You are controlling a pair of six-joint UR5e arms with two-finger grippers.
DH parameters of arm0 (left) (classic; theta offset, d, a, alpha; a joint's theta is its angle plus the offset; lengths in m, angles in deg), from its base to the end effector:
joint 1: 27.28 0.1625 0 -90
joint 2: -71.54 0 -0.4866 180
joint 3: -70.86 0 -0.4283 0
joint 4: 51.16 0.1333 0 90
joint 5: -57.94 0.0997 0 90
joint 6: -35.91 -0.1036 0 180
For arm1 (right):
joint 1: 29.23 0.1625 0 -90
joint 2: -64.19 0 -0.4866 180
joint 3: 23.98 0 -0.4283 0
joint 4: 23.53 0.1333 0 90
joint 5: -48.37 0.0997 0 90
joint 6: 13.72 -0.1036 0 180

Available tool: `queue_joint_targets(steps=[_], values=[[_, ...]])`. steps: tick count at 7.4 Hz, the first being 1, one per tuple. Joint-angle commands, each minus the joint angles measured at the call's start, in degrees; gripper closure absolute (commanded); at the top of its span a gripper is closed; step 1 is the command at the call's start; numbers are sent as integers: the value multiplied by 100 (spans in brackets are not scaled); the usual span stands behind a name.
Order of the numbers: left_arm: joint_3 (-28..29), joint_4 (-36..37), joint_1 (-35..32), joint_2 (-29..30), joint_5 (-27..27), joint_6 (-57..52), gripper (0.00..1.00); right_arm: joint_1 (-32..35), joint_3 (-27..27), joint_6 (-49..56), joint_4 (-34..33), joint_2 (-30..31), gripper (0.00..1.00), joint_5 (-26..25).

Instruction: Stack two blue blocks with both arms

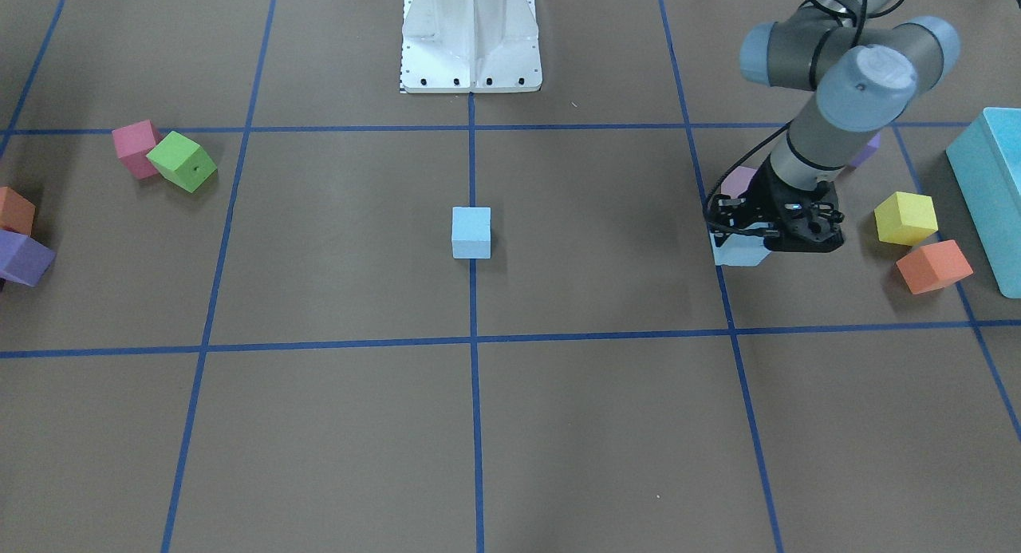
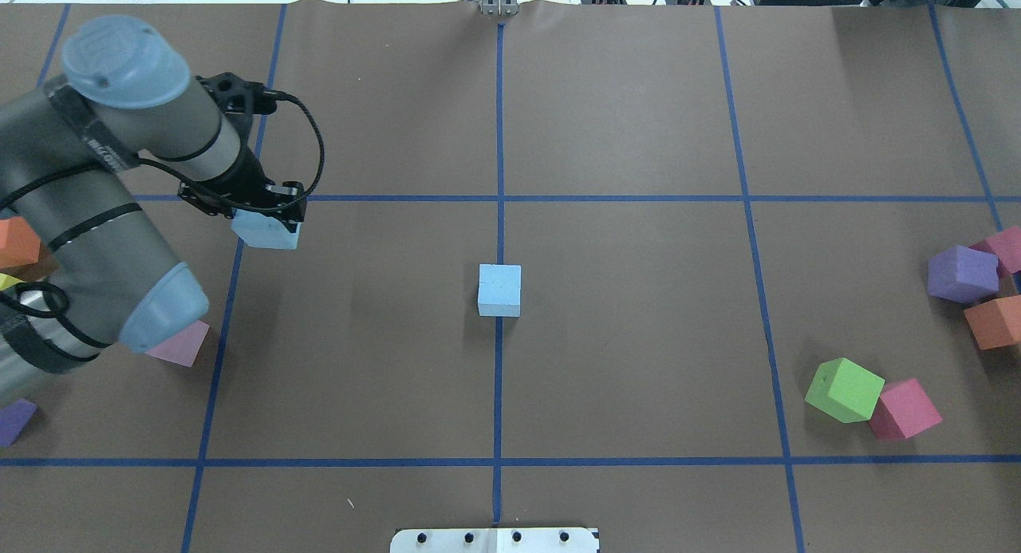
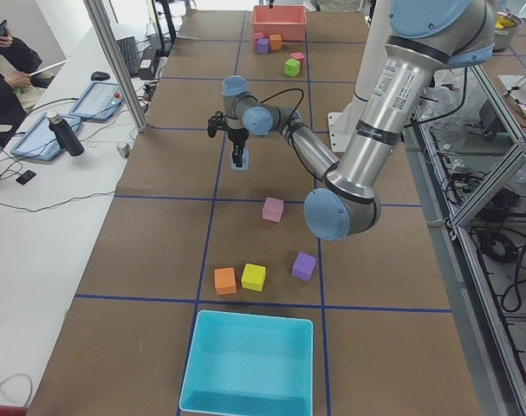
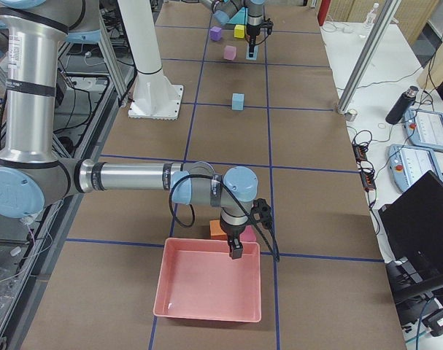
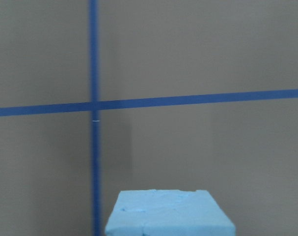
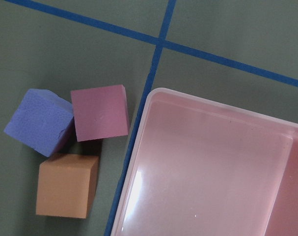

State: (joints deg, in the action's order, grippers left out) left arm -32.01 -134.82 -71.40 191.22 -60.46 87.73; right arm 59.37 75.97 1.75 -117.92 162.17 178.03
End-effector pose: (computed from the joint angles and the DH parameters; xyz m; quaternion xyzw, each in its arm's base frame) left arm 0.4374 -0.5412 0.3103 0.0227 0.3803 0.0284 0.9242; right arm 0.0560 -0.4582 0.7136 0.0218 -0.3390 -0.1309 0.9314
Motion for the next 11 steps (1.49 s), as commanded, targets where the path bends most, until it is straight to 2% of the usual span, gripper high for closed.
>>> queue_joint_targets(steps=[1,2,3,4,5,7,11], values=[[213,464,718,1045,533,784,100,-1,-2,-9,0,2,0,-1],[589,438,1043,1536,832,995,100,-1,-2,-35,0,2,0,-1],[1349,429,1124,2263,835,1162,100,-1,-2,-70,0,2,0,-1],[1688,359,1299,2497,835,1320,97,-1,-2,-79,0,2,0,-1],[1761,211,1336,2508,844,1305,92,-1,-2,-79,0,2,0,7],[1937,-1,1371,2482,853,1287,91,-1,-2,-79,0,-7,0,7],[1937,-11,1468,2499,844,1305,87,-1,-2,-88,0,-16,0,16]])
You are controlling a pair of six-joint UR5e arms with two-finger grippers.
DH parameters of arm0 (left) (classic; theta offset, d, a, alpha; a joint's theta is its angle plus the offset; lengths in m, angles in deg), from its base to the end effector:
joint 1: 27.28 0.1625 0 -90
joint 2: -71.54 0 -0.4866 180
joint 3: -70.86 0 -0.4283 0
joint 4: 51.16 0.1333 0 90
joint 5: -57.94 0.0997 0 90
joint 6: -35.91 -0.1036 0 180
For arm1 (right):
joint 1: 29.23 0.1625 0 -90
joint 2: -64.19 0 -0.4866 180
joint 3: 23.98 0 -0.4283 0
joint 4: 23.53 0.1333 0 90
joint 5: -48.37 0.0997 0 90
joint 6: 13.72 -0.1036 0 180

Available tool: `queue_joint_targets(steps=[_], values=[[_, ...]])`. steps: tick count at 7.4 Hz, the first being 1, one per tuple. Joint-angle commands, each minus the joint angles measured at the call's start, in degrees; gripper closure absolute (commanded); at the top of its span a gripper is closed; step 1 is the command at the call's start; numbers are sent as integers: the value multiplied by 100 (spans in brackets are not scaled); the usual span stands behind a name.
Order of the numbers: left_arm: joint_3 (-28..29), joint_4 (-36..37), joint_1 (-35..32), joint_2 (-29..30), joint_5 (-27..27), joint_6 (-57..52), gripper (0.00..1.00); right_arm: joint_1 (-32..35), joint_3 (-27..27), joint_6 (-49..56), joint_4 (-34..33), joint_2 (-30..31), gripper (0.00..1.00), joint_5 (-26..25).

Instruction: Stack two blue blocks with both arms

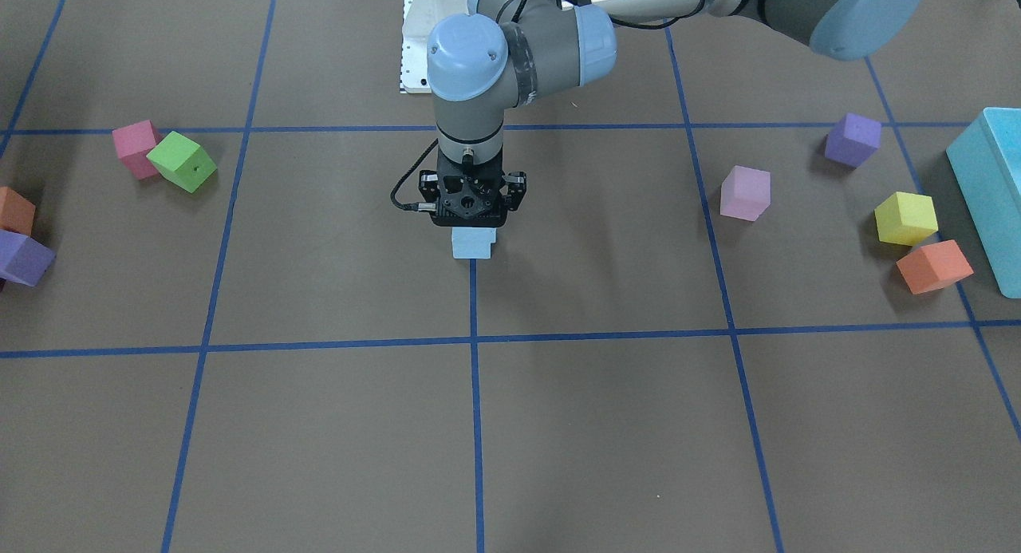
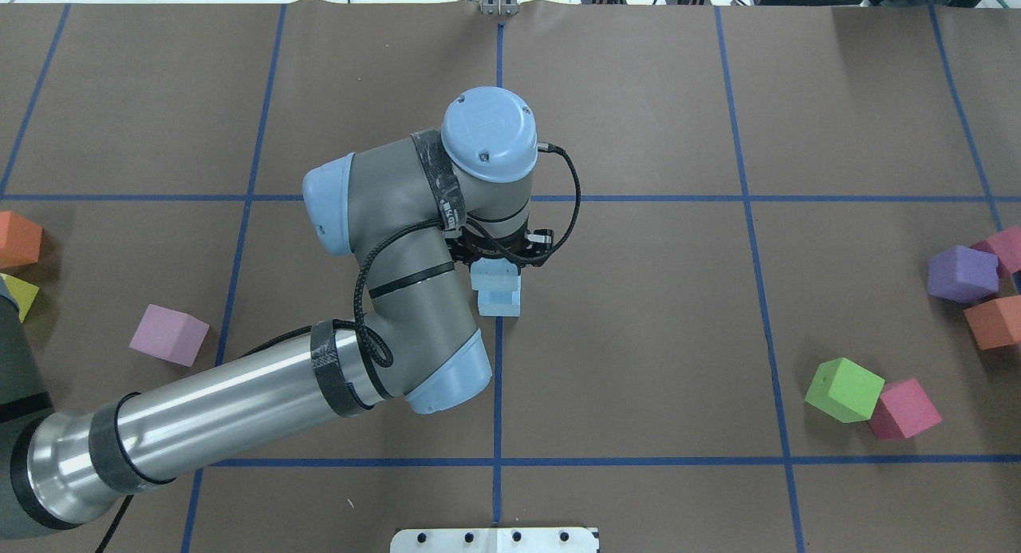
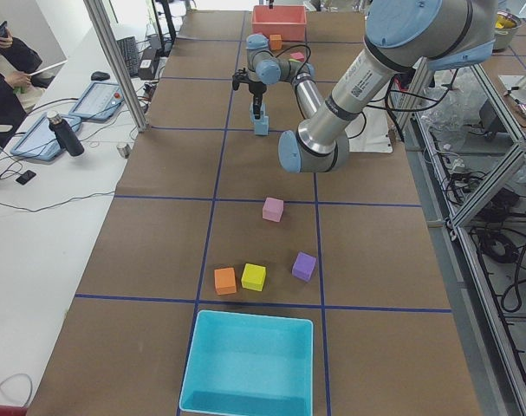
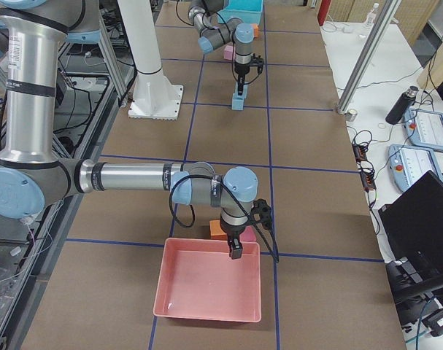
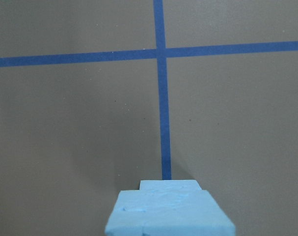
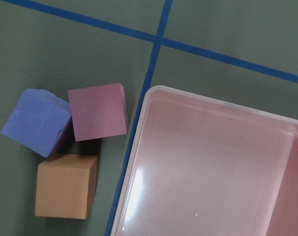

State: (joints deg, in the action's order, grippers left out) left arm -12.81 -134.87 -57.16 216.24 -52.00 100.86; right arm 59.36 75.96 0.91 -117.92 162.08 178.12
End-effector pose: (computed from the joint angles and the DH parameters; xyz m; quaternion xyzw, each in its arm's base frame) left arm 0.6630 -0.4939 0.1290 0.0197 0.3883 0.0234 0.9210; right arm 0.0558 -0.4591 0.7128 0.0201 -0.3398 -0.1243 0.9320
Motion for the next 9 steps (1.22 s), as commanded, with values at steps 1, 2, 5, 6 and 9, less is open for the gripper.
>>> queue_joint_targets(steps=[1,2,5,6,9], values=[[26,-22,44,-29,8,-26,86,0,0,-73,0,-6,0,7],[26,-23,53,-38,-1,-27,83,0,9,-117,0,-15,0,7],[26,-31,105,-29,-1,-27,77,0,0,-109,0,-15,0,7],[26,-31,140,-21,-1,-9,76,0,9,-109,0,-15,0,7],[35,-242,185,-56,-1,9,59,0,9,-118,0,-15,0,7]])
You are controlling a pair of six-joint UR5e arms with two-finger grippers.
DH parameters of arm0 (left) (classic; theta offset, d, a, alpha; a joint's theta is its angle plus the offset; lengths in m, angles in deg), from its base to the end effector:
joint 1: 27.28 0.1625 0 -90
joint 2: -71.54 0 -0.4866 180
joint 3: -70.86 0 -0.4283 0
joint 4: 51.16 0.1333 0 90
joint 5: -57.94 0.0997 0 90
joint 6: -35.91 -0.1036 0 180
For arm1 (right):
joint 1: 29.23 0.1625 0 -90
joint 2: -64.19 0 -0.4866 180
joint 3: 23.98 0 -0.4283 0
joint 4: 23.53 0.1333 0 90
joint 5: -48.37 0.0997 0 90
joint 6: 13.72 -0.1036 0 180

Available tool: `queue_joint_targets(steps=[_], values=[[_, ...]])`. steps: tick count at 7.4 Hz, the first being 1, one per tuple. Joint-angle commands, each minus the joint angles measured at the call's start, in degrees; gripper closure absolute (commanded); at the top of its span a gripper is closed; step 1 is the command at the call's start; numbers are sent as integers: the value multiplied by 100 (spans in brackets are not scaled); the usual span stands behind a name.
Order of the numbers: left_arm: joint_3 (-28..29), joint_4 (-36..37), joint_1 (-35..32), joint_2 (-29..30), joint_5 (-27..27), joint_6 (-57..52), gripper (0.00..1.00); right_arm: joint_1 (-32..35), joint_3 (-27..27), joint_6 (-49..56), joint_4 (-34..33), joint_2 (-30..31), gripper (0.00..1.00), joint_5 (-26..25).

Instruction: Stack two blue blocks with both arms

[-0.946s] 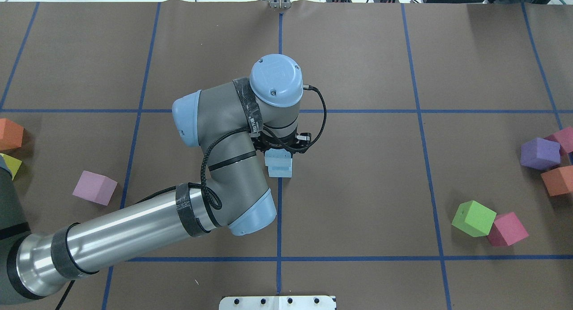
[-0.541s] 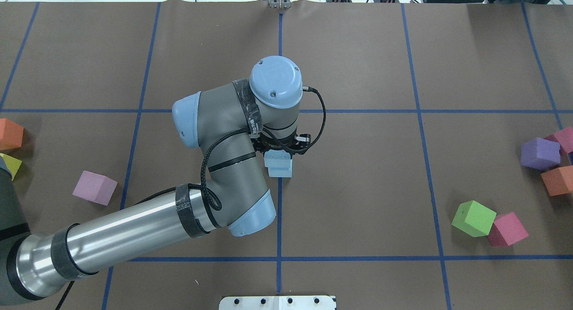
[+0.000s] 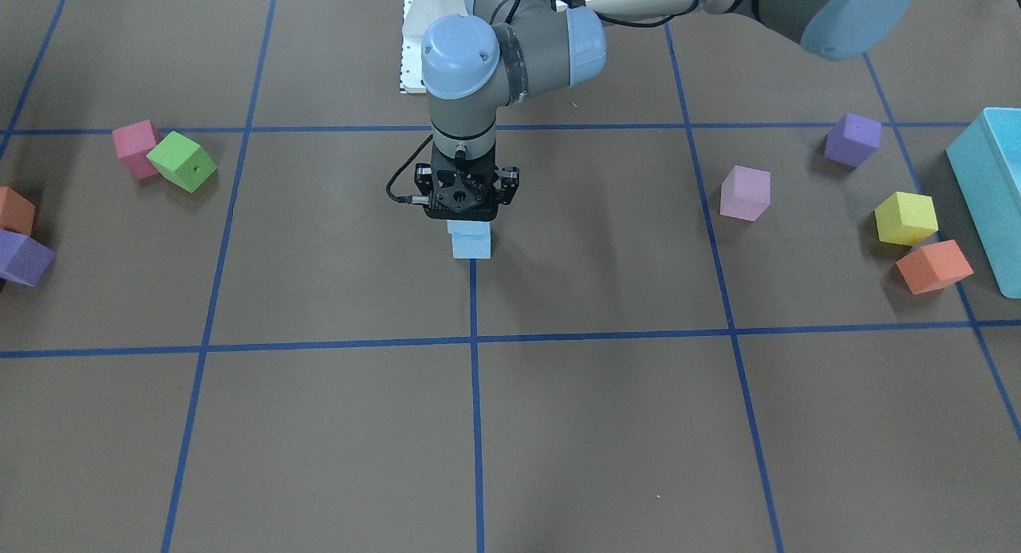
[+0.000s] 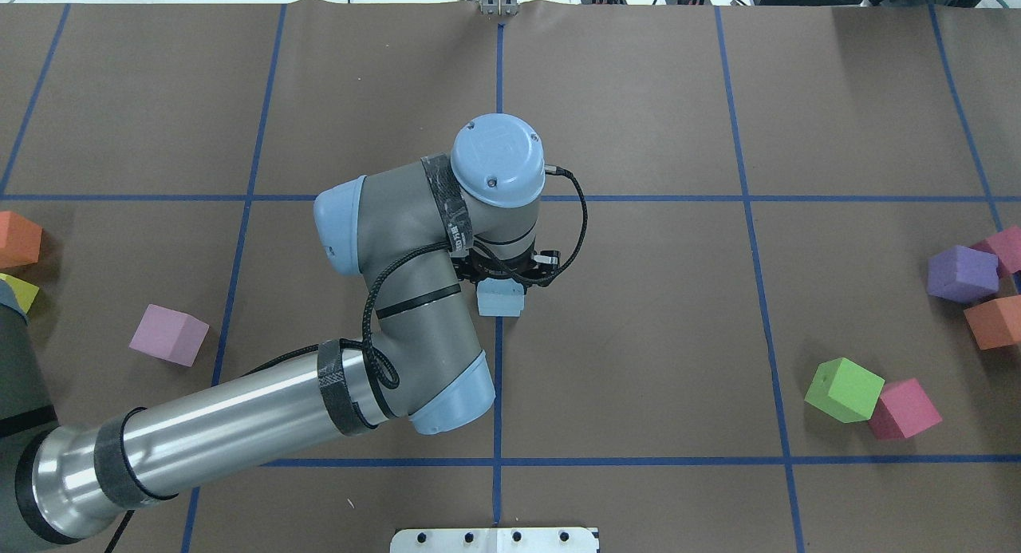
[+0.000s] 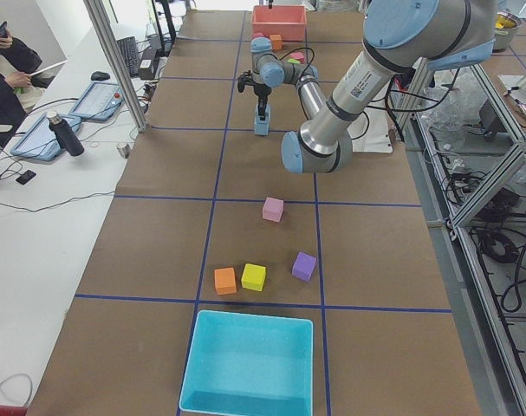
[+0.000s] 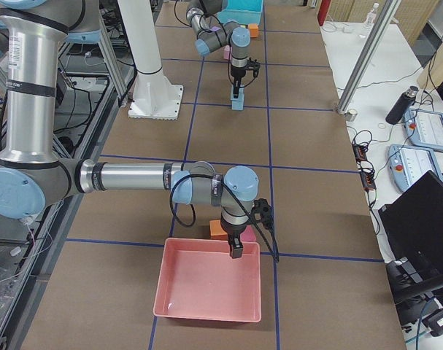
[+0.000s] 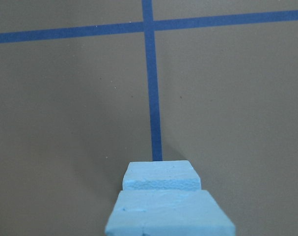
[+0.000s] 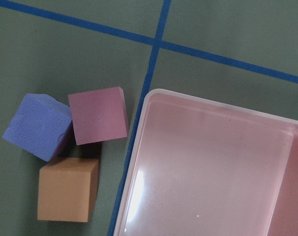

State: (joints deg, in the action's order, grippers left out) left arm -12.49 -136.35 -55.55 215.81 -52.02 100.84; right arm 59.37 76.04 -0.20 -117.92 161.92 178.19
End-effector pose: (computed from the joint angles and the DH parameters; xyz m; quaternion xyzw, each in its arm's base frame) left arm 0.6785 -0.4761 0.1340 0.0171 0.3936 0.0376 0.9183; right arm 0.0557 -0.4607 0.7107 0.0188 -0.3404 -0.1159 0.9329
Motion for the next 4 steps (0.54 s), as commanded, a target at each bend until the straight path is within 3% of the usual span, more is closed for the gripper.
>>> queue_joint_targets(steps=[1,2,3,4], values=[[3,-94,24,-12,0,11,48,0,1,-16,0,0,0,0],[-5,-94,24,-12,0,11,21,0,1,-16,0,-9,0,0],[-14,-77,24,-21,0,28,3,0,1,-16,0,-9,0,9],[-32,-59,24,-30,0,29,3,0,9,-24,0,-9,0,9]])
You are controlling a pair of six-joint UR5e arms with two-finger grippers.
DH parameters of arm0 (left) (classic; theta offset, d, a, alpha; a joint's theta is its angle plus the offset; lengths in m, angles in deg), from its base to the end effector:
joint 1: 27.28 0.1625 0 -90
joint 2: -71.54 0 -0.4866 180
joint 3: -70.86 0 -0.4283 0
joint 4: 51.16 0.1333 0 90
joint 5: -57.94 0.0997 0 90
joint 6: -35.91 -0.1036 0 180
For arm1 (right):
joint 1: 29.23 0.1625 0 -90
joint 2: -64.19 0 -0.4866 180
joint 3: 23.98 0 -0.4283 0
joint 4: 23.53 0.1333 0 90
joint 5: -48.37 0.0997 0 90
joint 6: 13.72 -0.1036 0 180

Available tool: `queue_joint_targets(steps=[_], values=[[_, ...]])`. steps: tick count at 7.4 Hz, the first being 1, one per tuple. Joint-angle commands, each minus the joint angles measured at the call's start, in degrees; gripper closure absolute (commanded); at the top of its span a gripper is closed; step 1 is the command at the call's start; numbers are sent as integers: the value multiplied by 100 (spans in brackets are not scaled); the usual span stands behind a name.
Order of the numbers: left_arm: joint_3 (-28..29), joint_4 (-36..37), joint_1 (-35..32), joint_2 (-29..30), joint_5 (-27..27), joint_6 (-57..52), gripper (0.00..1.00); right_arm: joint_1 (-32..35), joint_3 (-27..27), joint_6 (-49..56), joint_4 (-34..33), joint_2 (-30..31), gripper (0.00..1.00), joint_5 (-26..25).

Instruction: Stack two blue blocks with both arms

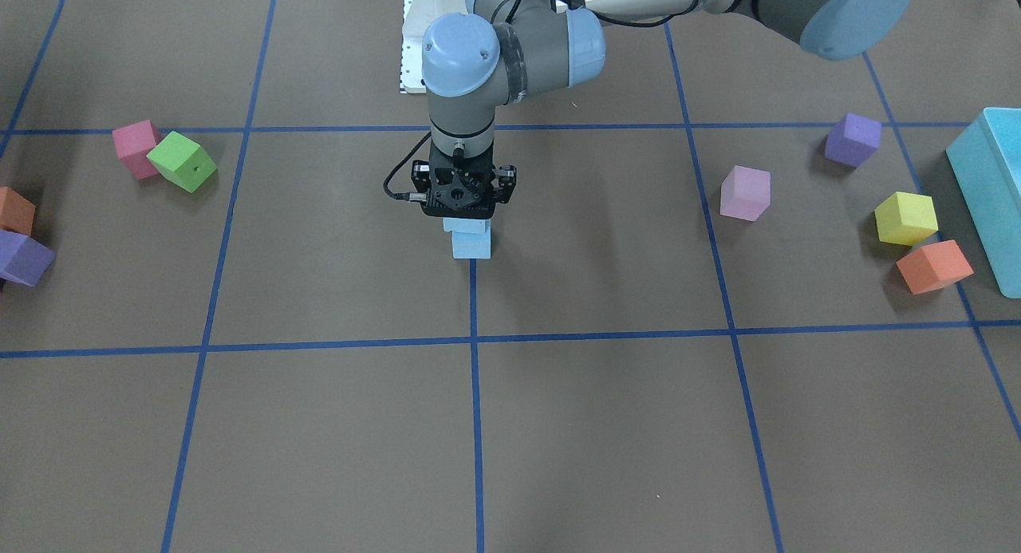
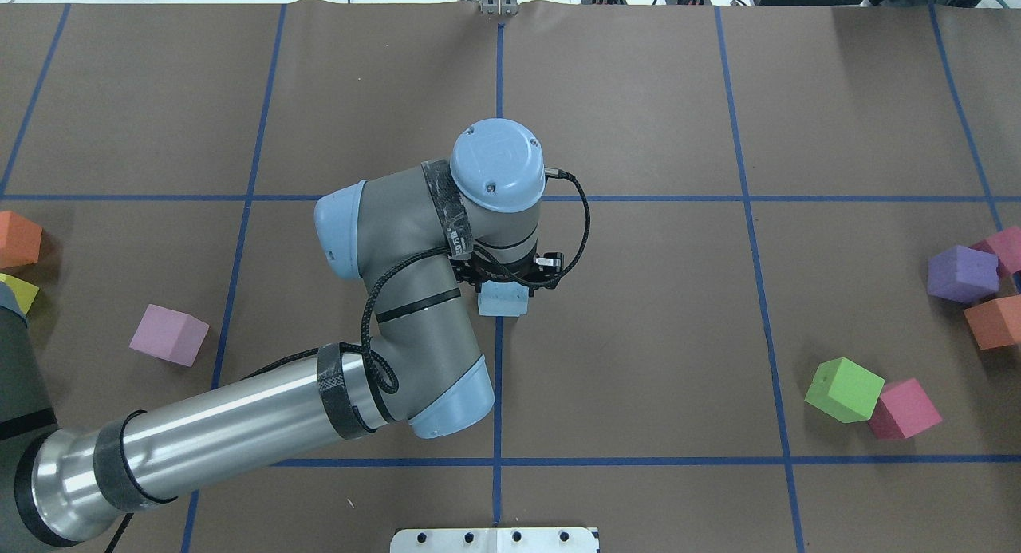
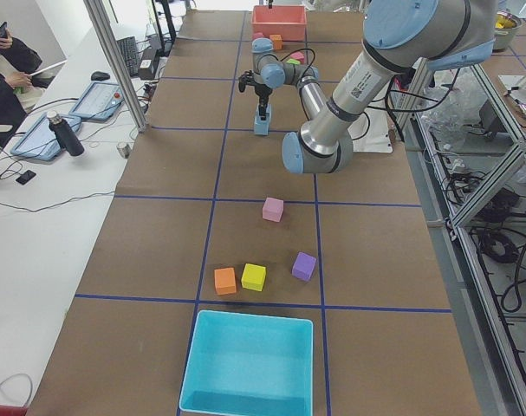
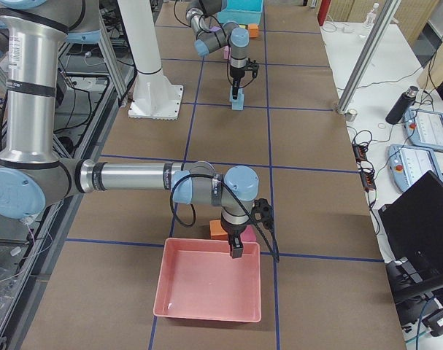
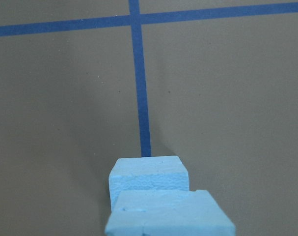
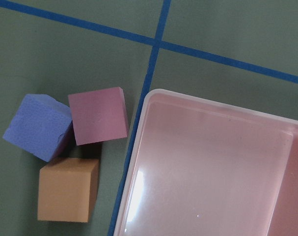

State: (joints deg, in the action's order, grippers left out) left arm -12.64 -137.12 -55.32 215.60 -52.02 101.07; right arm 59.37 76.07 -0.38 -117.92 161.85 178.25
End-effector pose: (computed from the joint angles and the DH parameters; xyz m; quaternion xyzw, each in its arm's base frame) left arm 0.6798 -0.4730 0.1340 0.0184 0.3986 0.0387 0.9161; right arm 0.0556 -0.4614 0.7098 0.0191 -0.3408 -0.1147 0.9329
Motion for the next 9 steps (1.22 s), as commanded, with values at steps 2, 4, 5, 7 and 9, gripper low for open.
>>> queue_joint_targets(steps=[2,4,5,7,9], values=[[-139,35,-43,-35,-9,6,3,0,6,-7,0,-2,0,12],[-690,489,-428,-44,-270,-55,3,0,6,-7,0,-2,0,20],[-1033,858,-735,-79,-629,-99,3,0,6,-7,0,-10,0,20],[-2304,967,-1253,-1468,-817,-1332,2,0,-12,-7,0,-10,0,20],[-2916,967,-2314,-2797,-1306,-3253,2,0,-21,-25,-26,-28,0,12]])
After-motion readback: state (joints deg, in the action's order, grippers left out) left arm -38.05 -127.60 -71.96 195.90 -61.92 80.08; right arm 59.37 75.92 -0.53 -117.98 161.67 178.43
